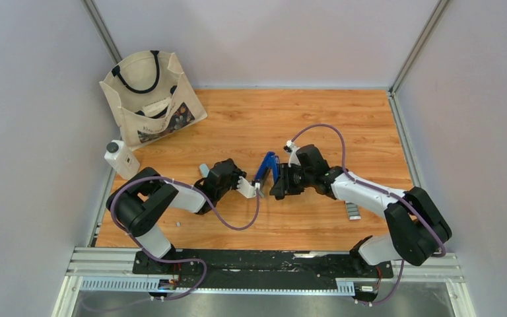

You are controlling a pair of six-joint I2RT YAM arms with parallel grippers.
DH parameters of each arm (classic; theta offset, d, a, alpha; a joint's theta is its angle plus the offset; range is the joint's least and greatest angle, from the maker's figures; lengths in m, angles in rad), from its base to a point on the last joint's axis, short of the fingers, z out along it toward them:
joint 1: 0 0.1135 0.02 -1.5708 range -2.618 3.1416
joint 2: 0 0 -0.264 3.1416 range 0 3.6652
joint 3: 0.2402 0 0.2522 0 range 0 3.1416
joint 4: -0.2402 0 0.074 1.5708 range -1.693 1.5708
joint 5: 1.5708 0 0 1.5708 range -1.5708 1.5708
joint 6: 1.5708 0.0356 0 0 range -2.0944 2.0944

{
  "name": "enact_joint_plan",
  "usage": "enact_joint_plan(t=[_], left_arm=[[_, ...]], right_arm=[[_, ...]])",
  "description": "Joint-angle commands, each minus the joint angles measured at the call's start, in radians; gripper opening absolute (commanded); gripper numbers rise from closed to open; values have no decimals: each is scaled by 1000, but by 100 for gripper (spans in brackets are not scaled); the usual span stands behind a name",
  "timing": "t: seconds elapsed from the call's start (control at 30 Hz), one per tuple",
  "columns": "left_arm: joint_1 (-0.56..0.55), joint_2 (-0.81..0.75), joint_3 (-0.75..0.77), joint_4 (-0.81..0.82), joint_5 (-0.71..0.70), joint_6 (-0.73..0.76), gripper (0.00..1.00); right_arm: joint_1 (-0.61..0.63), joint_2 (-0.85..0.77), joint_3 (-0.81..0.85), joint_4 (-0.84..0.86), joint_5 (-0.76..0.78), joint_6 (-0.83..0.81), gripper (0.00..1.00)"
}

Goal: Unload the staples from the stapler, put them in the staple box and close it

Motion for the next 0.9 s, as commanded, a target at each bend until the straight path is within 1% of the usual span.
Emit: enact_joint_plan(t=[0.0,0.07,0.1,0.17,0.2,0.27,0.43,0.57,0.6,0.73,0.77,0.87], left_arm=[[-7,5,-2,124,-31,53,14],[-7,-15,17,96,-51,-2,14],[-7,-41,40,28,-62,-45,14],[-4,-116,110,-174,-70,-201,16],[3,-151,151,-304,-47,-274,18],[17,-216,212,-433,-2,-412,21],[28,-273,293,-588,33,-550,23],[52,-331,334,-713,87,-659,23],[66,-346,353,-769,110,-694,23],[149,-392,417,-911,211,-842,23],[169,-405,431,-937,260,-871,24],[206,-457,443,-998,318,-918,27]], right_arm=[[8,-23,22,7,31,-5,0],[21,-20,25,5,53,-4,0],[25,-19,30,2,66,-2,0],[33,-17,33,11,78,5,0],[35,-13,36,16,83,8,0],[36,-5,52,16,95,8,0],[36,70,145,2,113,-5,0],[38,130,252,-37,175,-36,0],[38,147,280,-60,196,-41,0],[48,233,403,-133,294,-55,0],[56,256,433,-151,319,-61,0],[82,352,527,-200,366,-67,0]])
